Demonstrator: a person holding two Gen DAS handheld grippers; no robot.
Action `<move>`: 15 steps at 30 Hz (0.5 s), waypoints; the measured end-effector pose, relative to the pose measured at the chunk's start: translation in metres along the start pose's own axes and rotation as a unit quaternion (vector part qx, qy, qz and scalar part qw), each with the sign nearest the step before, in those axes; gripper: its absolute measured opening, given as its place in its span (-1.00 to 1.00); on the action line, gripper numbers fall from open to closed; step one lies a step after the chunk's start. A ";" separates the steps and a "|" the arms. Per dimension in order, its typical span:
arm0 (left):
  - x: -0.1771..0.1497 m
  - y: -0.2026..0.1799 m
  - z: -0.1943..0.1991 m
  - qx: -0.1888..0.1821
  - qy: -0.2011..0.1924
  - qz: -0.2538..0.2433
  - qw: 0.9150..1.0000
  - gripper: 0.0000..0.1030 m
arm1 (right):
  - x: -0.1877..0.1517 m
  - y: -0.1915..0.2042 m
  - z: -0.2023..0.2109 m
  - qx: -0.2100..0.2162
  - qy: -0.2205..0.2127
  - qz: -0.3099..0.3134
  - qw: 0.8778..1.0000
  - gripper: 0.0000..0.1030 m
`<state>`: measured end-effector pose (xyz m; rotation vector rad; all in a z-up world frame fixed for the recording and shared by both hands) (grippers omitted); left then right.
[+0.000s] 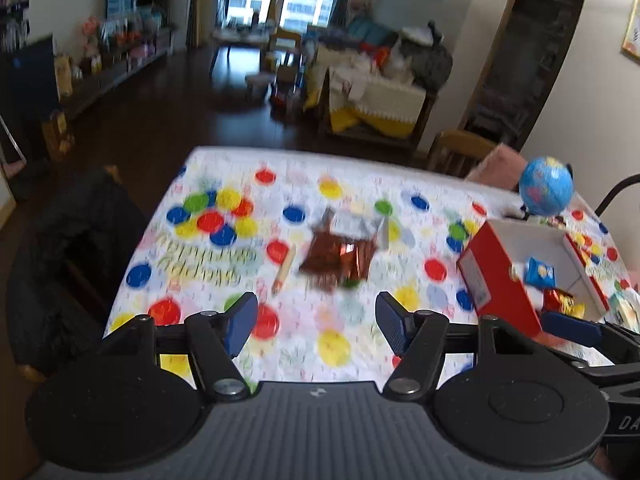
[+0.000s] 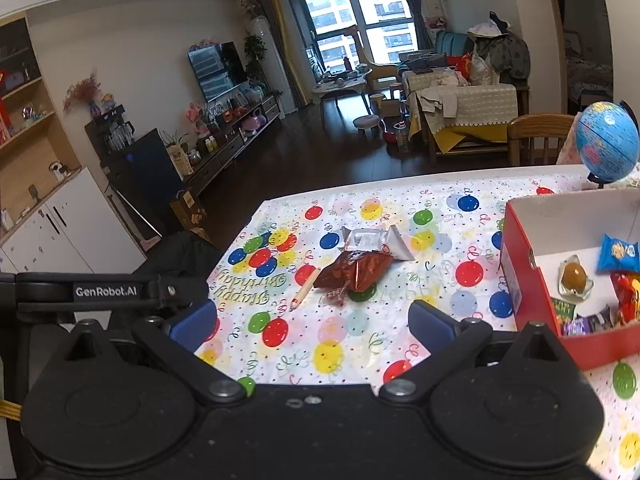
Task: Organize snacks
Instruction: 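Withdraw both tools from the box back toward the table, then move both tools toward the brown wrapped packets and close the right tool on one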
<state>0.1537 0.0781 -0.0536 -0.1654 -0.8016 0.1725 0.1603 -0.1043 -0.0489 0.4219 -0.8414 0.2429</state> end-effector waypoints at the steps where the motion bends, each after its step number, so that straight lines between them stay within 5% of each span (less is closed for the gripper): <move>1: 0.001 0.000 -0.002 0.007 -0.005 0.001 1.000 0.25 | 0.000 -0.002 -0.003 0.002 0.003 0.001 1.000 0.99; 15: 0.014 0.008 -0.077 0.049 0.021 0.027 0.998 0.25 | 0.019 -0.041 -0.066 0.000 0.035 0.026 0.999 0.99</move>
Point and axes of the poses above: each gripper's, at about its wrist camera, not at the fingertips, and z roughly against the way its jaws point, y to its left, x to its top, the point moved 8 cm from there along -z, roughly the way its jaws point, and after that the axes turned 2 degrees about -x, right-handed, at the moved point
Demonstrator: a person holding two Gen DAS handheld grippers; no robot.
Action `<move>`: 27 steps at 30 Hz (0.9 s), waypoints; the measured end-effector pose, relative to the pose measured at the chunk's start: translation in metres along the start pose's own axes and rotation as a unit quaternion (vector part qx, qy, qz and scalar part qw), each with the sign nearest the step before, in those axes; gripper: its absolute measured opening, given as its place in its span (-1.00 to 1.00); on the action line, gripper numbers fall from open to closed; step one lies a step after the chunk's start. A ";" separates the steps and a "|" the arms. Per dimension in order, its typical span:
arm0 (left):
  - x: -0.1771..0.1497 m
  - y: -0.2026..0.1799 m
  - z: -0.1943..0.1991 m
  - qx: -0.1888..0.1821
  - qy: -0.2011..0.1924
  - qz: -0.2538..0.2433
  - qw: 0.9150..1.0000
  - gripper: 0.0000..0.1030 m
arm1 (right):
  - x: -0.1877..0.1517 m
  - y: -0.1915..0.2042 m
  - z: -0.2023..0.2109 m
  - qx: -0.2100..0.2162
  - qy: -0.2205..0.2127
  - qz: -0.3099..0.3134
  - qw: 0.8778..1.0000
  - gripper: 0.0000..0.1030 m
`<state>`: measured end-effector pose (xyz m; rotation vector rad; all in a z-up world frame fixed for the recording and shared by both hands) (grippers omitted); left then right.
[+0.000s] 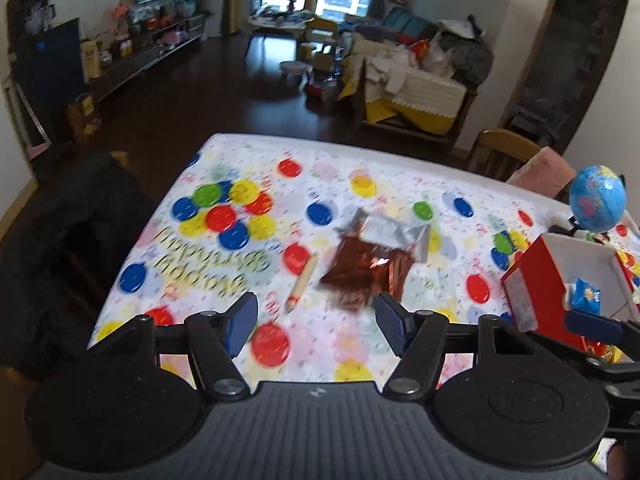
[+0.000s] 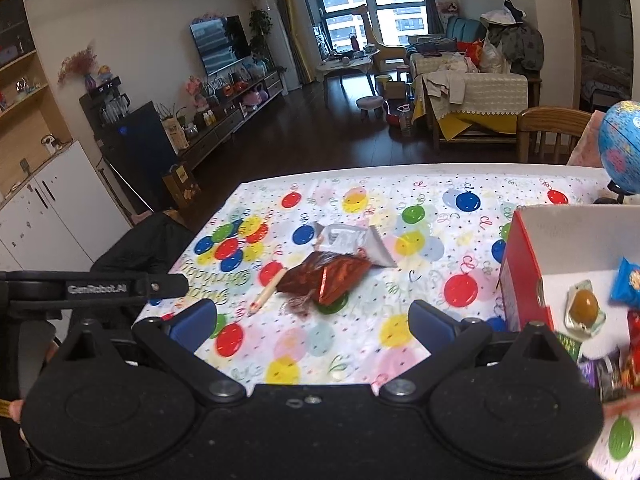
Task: Organize snacks
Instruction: 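Move both tools toward the brown wrapped packets and close the right tool on one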
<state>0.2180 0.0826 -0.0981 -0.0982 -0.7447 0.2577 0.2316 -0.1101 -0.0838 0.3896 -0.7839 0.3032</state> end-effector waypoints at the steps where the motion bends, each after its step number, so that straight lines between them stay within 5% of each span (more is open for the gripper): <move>1: 0.003 -0.002 -0.004 -0.002 -0.002 -0.006 1.000 0.25 | 0.002 -0.003 -0.005 0.001 0.001 0.002 1.000 0.99; 4: 0.008 -0.009 -0.023 -0.002 0.030 -0.020 0.999 0.54 | 0.007 -0.010 -0.023 0.005 0.008 0.005 1.000 0.99; 14: 0.008 -0.004 -0.079 0.011 0.087 -0.009 0.996 0.54 | 0.019 -0.029 -0.074 0.011 0.031 0.017 0.999 0.98; 24: 0.016 0.014 -0.113 0.013 0.064 0.017 0.998 0.51 | 0.032 -0.036 -0.119 -0.006 0.044 0.044 0.998 0.94; 27: 0.021 0.018 -0.122 0.030 0.063 0.016 0.997 0.34 | 0.040 -0.037 -0.132 -0.012 0.043 0.057 0.997 0.88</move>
Point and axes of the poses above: each gripper's, at about its wrist camera, not at the fingertips, and z roughly against the way its jaws point, y to its left, x to its top, the point moved 8 cm from there along -z, roughly the way its jaws point, and after that the axes turned 2 degrees about -x, right-handed, at the moved point
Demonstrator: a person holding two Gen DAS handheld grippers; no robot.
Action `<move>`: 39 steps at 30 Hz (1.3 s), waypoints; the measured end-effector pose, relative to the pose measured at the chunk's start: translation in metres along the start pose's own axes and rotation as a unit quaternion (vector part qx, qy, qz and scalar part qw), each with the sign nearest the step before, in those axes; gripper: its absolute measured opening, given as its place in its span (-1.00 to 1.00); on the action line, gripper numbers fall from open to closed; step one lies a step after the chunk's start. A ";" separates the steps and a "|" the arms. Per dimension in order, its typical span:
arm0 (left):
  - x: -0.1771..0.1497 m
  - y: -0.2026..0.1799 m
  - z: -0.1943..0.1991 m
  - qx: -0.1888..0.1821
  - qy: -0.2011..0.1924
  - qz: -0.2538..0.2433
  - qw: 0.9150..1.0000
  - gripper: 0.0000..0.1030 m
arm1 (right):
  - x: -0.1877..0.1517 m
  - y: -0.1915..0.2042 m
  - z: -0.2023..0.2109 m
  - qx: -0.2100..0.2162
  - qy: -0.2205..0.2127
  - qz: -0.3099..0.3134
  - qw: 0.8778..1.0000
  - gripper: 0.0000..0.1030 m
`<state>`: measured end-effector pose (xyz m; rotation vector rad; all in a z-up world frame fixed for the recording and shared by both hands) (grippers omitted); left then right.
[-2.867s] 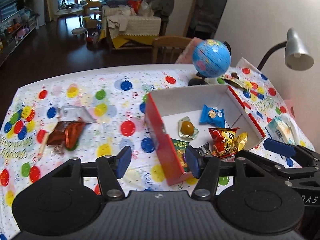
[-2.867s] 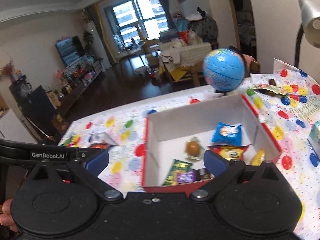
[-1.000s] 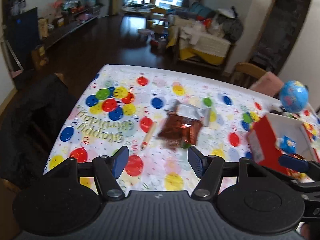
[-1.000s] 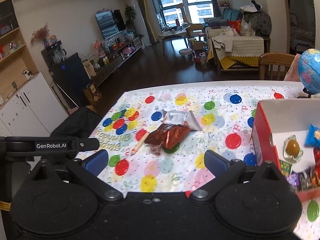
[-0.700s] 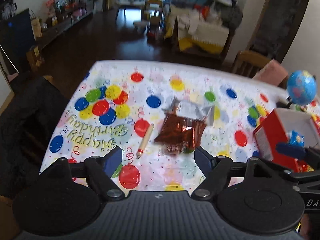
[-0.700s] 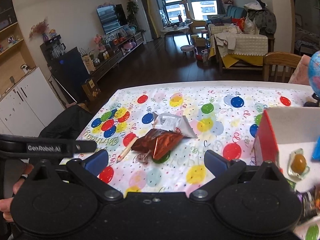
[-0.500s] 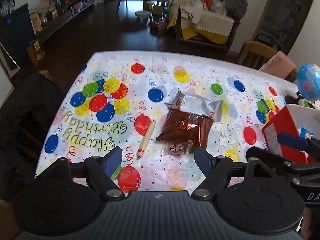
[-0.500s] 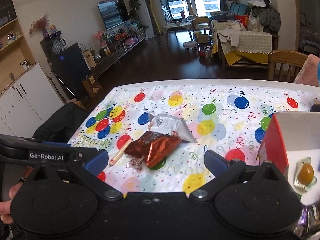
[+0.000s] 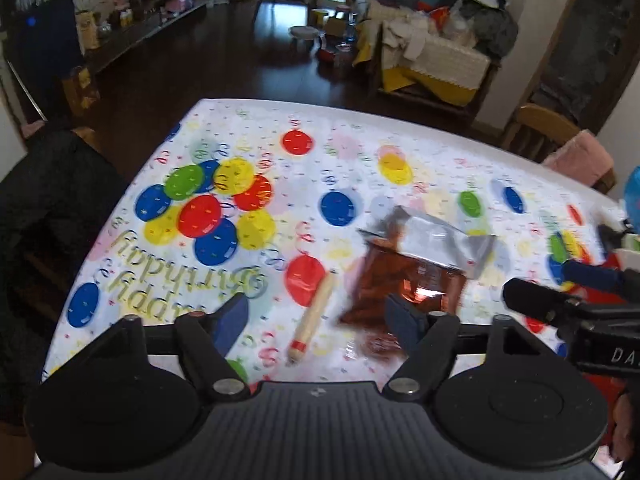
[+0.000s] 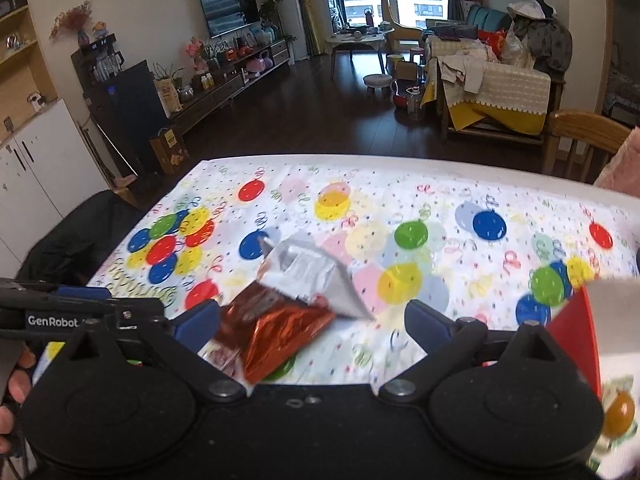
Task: Organize snacks
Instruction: 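Move both tools toward the brown wrapped packets and close the right tool on one, then grasp the red-tipped wooden stick with the left tool while the right tool holds the silver packet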
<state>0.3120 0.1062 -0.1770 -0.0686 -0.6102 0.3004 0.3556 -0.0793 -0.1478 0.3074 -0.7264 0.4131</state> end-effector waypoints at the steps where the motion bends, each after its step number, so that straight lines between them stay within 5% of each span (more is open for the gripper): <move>1: 0.001 0.001 -0.005 0.003 0.007 0.003 1.000 0.26 | 0.002 0.000 -0.004 -0.002 0.001 0.005 1.000 0.86; 4: 0.000 0.005 -0.020 0.009 0.032 0.007 0.999 -0.04 | 0.008 -0.003 -0.017 -0.009 0.003 0.014 1.000 0.84; 11: -0.009 0.009 -0.047 -0.032 0.086 0.045 0.995 -0.28 | 0.018 -0.012 -0.049 -0.020 0.021 0.016 0.999 0.72; 18: -0.011 0.003 -0.055 -0.059 0.091 0.050 0.993 -0.45 | 0.013 -0.011 -0.075 -0.009 0.044 0.000 0.999 0.47; 28: -0.011 0.014 -0.060 -0.058 0.088 0.067 0.992 -0.79 | 0.006 -0.009 -0.079 0.001 0.050 -0.015 0.999 -0.38; 39: -0.013 0.003 -0.058 -0.058 0.091 0.036 0.993 -0.87 | 0.007 -0.010 -0.064 -0.009 0.035 -0.019 0.999 -0.42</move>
Point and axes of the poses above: each gripper's, at about its wrist camera, not at the fingertips, and z roughly against the way its jaws point, y to its left, x to its top, the point moved 8 cm from there along -z, roughly the way its jaws point, and after that the axes turned 2 degrees about -x, right-handed, at the moved point
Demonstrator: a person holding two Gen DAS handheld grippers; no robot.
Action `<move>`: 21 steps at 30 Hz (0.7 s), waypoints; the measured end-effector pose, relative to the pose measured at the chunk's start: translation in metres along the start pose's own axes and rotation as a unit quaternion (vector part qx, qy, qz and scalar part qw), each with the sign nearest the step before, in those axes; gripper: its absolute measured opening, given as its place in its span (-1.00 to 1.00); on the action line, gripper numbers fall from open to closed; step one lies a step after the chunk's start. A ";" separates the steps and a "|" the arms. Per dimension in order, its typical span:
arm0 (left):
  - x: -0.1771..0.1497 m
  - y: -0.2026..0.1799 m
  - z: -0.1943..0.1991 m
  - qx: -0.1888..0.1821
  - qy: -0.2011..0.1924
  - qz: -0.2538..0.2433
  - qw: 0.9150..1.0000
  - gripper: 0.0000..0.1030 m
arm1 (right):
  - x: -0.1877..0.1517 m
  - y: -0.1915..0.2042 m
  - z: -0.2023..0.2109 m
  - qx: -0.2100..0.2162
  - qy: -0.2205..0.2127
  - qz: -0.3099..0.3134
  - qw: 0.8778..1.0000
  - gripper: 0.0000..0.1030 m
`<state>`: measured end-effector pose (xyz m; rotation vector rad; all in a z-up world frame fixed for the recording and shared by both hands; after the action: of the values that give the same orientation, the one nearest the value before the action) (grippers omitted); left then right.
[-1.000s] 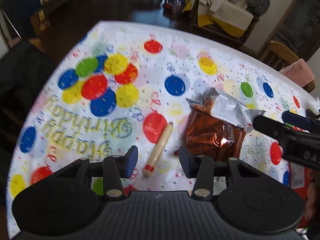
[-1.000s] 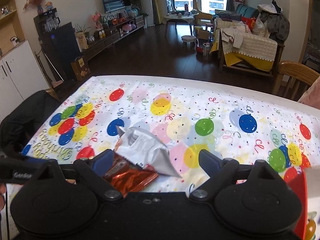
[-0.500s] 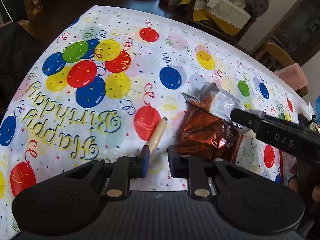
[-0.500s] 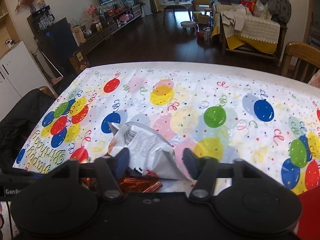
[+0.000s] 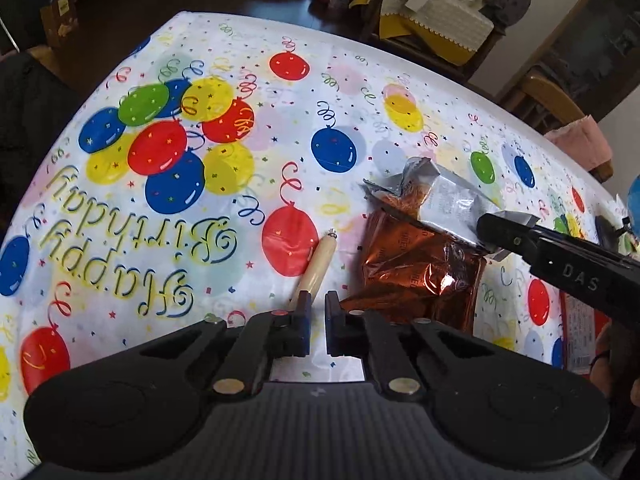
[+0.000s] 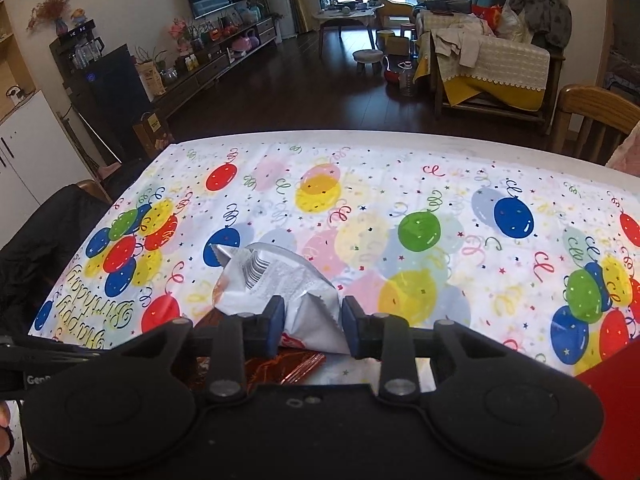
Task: Organize snacks
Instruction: 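Grasp the red-tipped wooden stick with the left tool while the right tool holds the silver packet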
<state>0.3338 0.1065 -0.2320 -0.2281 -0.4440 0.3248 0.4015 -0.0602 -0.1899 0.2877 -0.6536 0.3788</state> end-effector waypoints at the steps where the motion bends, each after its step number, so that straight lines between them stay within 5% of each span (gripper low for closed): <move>1: 0.000 -0.001 0.001 0.006 0.000 -0.008 1.000 -0.87 | 0.000 0.000 0.001 0.000 -0.001 0.000 1.000 -0.42; 6: -0.001 -0.003 0.002 0.040 -0.012 -0.035 0.999 -0.87 | -0.001 0.001 0.005 0.001 -0.002 0.001 1.000 -0.42; 12: 0.003 0.009 0.000 0.024 -0.014 0.017 0.999 -0.87 | -0.002 0.000 0.005 0.005 0.001 -0.005 1.000 -0.42; 21: 0.007 0.003 -0.009 0.036 -0.010 -0.030 0.999 -0.82 | -0.003 0.000 0.004 0.007 0.001 -0.003 1.000 -0.42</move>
<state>0.3429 0.1101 -0.2381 -0.1407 -0.4563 0.2842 0.3976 -0.0626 -0.1886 0.3021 -0.6482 0.3774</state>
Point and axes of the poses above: each gripper's, at about its wrist camera, not at the fingertips, and z roughly against the way its jaws point, y to its left, x to its top, the point moved 8 cm from there along -z, roughly the way its jaws point, and after that the axes turned 2 degrees about -x, right-handed, at the moved point
